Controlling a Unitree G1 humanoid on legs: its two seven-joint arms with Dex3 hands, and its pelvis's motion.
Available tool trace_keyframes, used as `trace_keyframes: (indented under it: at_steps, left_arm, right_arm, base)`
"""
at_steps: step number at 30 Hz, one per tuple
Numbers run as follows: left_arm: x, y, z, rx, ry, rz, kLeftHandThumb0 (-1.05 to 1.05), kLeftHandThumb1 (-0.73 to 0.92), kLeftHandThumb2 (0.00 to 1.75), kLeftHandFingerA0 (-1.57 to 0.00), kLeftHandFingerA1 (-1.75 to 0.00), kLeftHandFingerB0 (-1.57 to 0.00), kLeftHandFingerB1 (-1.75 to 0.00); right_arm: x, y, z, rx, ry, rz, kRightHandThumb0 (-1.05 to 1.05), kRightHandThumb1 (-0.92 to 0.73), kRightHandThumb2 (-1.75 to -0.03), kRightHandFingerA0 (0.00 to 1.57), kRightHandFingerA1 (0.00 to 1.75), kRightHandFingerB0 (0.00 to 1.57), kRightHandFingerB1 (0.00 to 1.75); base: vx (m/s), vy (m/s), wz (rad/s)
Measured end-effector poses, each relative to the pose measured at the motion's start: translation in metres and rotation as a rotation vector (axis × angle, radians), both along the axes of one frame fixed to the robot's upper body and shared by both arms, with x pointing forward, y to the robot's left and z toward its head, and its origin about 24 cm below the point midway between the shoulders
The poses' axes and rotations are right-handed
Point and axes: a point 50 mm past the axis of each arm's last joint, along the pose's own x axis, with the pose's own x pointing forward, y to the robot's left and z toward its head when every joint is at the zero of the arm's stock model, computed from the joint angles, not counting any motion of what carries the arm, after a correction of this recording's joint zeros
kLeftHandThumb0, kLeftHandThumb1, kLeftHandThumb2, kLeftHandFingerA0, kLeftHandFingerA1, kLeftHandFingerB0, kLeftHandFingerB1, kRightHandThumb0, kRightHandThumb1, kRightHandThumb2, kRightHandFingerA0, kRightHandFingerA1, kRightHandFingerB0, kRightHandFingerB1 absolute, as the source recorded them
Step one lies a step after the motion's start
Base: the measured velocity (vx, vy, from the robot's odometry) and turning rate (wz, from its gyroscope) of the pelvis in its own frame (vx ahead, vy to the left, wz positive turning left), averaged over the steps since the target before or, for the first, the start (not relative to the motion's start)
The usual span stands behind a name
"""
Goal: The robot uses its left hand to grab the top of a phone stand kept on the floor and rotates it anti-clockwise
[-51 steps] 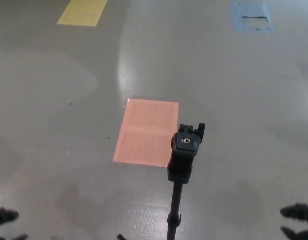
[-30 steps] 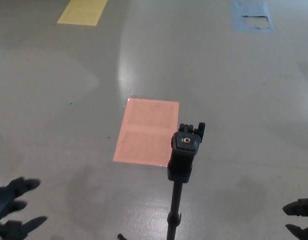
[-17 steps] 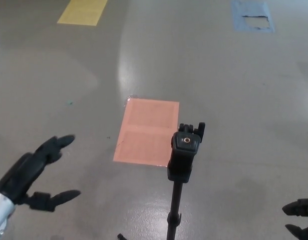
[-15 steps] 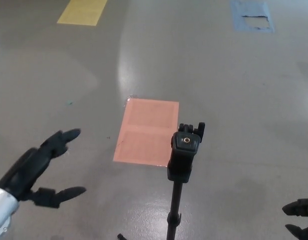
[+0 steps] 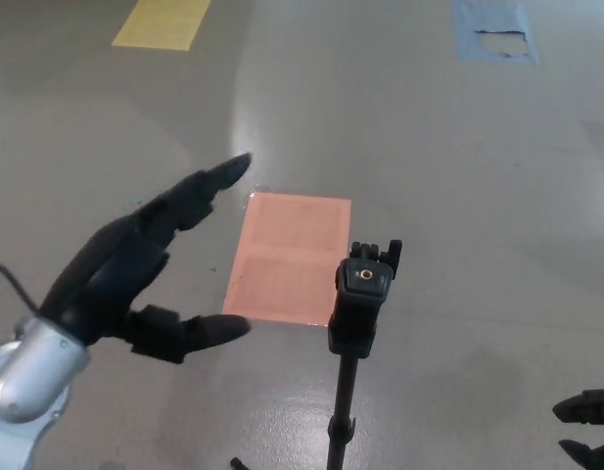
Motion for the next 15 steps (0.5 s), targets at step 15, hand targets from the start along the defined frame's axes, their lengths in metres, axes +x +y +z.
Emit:
trace_keyframes:
  at_steps: [15]
  left_arm:
    - [-0.022, -0.059, 0.046, 0.017, -0.199, -0.228, -0.64, 0.41, 0.71, -0.12, -0.14, 0.0, -0.04]
  right_arm:
    - [-0.004, -0.001, -0.003, -0.007, 0.035, 0.022, -0.45, -0.74, -0.76, 0.29, 0.44, 0.19, 0.37]
  base:
    - [0.0, 0.0, 0.0]
